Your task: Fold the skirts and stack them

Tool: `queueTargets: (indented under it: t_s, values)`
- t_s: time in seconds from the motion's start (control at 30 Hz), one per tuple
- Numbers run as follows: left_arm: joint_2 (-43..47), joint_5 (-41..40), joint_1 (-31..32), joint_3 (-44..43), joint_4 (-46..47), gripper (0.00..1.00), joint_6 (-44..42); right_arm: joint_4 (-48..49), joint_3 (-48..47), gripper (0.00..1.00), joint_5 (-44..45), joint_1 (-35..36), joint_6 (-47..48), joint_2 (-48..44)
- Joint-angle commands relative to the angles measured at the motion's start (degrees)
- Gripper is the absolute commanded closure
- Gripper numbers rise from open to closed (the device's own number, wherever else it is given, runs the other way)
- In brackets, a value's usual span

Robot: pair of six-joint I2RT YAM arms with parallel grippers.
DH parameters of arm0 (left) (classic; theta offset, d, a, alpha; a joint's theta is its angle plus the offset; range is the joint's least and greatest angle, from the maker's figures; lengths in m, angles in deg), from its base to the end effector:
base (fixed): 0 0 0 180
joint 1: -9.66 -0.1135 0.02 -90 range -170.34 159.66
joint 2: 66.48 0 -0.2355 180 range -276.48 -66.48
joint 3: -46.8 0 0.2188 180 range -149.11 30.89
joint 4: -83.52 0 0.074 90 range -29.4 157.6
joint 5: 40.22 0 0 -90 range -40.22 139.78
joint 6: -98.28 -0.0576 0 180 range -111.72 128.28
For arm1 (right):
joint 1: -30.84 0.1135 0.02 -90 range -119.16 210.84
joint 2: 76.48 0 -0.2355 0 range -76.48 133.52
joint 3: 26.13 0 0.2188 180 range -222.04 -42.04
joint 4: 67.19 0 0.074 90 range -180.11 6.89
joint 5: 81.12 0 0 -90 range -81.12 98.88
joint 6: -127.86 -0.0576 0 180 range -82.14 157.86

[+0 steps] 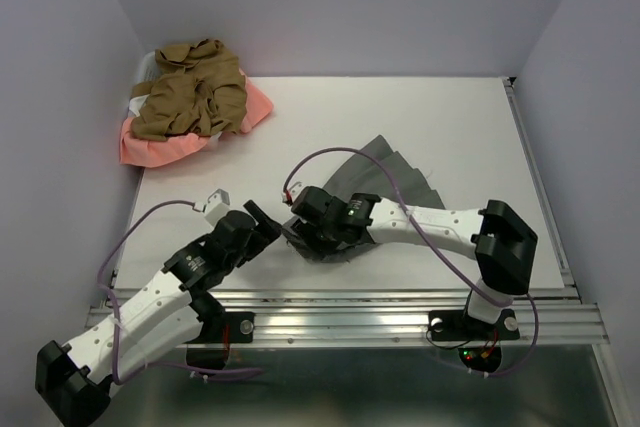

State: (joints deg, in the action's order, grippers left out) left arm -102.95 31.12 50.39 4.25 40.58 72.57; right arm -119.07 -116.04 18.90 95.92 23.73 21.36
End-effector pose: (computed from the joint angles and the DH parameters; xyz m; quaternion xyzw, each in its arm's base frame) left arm 0.1265 -0.0846 0.1995 -0.2512 0.8492 -0.2620 0.3837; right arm 0.1501 0.2992 0.2036 -0.3932 0.8781 0.1004 0.2536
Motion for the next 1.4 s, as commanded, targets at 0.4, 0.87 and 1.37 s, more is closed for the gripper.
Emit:
queueTargets:
  t_s: [0.4, 0.87, 1.37]
  values:
    - [-10.8, 15.75, 0.05, 5.72, 22.19, 0.01, -1.62, 7.48, 8.58, 0.0, -1.14, -7.32, -8.97, -12.9]
    - [-29.33, 14.53, 8.3, -8.51, 26.59, 0.01, -9.45, 7.31, 31.71, 0.0, -11.58, -59.61, -20.68, -32.02]
    - [-37.45, 15.84, 11.92, -9.32, 29.22, 0.01, -12.88, 15.39, 38.49, 0.18, -16.96, -66.13, -19.35, -27.0]
